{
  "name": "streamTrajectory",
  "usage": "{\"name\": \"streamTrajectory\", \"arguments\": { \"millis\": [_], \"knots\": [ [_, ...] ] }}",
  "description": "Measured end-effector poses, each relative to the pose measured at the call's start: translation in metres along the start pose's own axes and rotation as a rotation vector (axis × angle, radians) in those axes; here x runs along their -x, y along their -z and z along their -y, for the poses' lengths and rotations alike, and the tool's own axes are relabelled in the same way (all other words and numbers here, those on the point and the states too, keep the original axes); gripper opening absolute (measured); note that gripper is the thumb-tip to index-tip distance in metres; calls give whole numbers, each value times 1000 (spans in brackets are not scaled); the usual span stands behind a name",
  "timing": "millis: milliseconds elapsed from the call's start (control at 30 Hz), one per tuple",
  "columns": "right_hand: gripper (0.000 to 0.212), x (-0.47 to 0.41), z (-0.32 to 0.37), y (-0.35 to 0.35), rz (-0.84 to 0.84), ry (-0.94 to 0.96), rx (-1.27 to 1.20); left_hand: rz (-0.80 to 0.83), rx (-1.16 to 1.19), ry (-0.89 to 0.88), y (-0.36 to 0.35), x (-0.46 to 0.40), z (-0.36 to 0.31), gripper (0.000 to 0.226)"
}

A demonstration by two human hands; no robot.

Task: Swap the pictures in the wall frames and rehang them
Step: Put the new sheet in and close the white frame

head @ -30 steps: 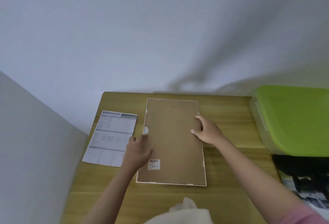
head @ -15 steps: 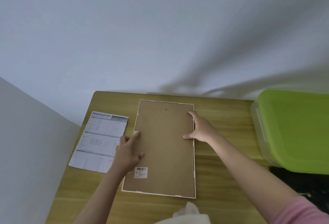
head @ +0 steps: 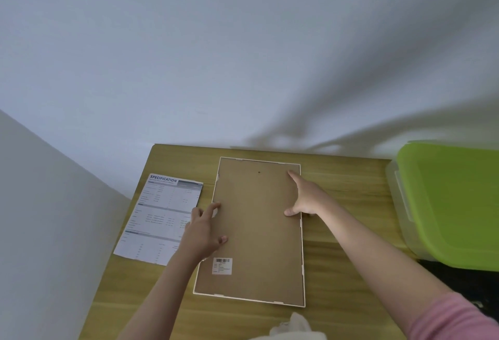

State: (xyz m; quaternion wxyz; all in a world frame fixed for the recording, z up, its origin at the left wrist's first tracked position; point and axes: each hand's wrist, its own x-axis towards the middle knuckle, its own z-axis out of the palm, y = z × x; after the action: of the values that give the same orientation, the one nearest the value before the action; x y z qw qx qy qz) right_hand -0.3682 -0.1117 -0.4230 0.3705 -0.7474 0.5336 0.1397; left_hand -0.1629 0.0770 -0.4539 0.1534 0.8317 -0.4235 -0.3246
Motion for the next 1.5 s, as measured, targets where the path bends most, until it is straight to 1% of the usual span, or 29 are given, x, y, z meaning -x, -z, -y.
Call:
{"name": "streamTrajectory", "arguments": {
  "millis": [67, 133, 233, 400, 533, 633, 700, 733, 833, 867, 933, 1000, 1133, 1233, 1333, 1433, 1500],
  "knots": [
    [117, 2, 2, 1, 10, -35, -51, -3, 15, -4, 1, 0, -2, 78],
    [114, 6, 3, 0, 24, -78, -160, 10, 48, 3, 4, 1, -2, 78],
    [113, 9, 2, -4, 29, -104, -304, 44, 163, -16, 12, -1, 4, 82],
    [108, 15, -2, -9, -3, -65, -452, 73, 372, -32, 28, 4, 9, 78],
    [100, 19, -13, -11, -41, -45, -655, 60, 430, -105, 40, 12, 8, 74],
    [97, 25, -19, -7, -90, 9, -715, 165, 437, -169, 50, 21, 4, 73],
    [96, 31, -20, -1, -132, 51, -724, 244, 491, -175, 53, 27, -1, 79],
    [96, 35, -20, 4, -148, 69, -726, 254, 521, -180, 55, 30, -3, 80],
    [98, 45, -15, 14, -207, 117, -698, 201, 582, -248, 59, 39, -14, 77],
    [96, 51, -10, 18, -239, 117, -642, 172, 600, -281, 60, 43, -18, 75],
    [88, 62, 4, 27, -309, 107, -453, 108, 614, -341, 64, 49, -27, 74],
    [80, 80, 26, 34, -355, 221, -333, 49, 600, -394, 69, 54, -35, 75],
    [73, 123, 75, 41, -388, 510, -355, -42, 564, -502, 82, 65, -49, 74],
    [73, 150, 101, 41, -475, 621, -324, -95, 554, -590, 88, 79, -60, 67],
    [72, 173, 116, 40, -542, 698, -322, -122, 568, -631, 92, 96, -68, 62],
    [70, 189, 125, 33, -612, 713, -312, -139, 582, -685, 95, 114, -73, 63],
    [68, 196, 130, 26, -663, 716, -349, -167, 554, -711, 97, 124, -75, 66]
  ]
}}
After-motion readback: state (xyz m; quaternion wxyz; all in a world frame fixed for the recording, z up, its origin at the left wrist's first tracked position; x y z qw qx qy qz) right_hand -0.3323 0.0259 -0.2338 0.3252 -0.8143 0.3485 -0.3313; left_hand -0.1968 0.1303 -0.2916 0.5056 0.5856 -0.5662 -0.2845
